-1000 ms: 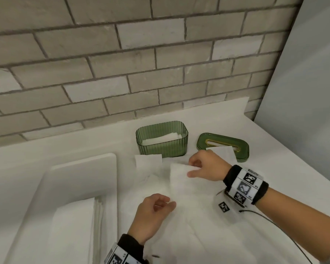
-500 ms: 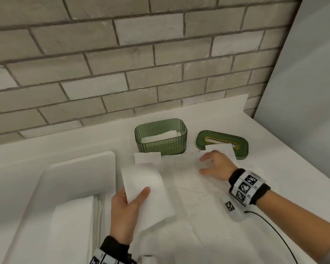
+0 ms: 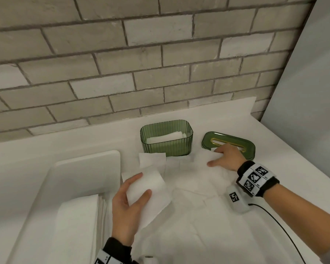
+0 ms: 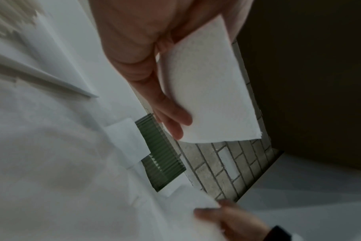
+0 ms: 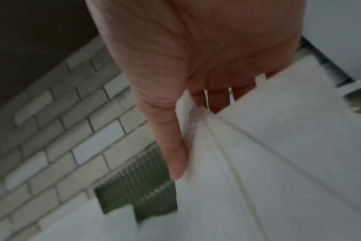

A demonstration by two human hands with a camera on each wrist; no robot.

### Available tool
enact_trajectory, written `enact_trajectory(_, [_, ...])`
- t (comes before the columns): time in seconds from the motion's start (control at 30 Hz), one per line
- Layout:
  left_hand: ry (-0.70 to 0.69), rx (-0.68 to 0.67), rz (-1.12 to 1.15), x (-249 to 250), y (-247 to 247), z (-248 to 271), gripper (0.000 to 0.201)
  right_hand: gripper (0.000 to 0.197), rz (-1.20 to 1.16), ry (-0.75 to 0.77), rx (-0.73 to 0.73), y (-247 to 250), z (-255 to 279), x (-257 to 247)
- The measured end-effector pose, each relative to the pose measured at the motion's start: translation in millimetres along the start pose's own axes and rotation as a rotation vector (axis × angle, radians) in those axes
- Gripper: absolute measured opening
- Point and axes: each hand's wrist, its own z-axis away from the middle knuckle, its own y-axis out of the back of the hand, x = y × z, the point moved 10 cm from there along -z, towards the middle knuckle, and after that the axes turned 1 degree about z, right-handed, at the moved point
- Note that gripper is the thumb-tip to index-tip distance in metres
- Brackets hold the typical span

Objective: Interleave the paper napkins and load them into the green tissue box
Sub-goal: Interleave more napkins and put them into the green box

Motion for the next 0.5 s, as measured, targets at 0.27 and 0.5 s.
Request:
enact_trajectory(0.27, [-0.036,0.011,-0.029,8.3,-4.1,-2.0,0.050,0.020,-0.355,0.563,-0.325,49.7,105.7,-136.0])
enact_trajectory(0.5, [-0.129,0.043,-0.007,30.4,-7.5,0.6,0.040,0.020,-0.810,0.638,-0.318,90.1,119.9,-156.3])
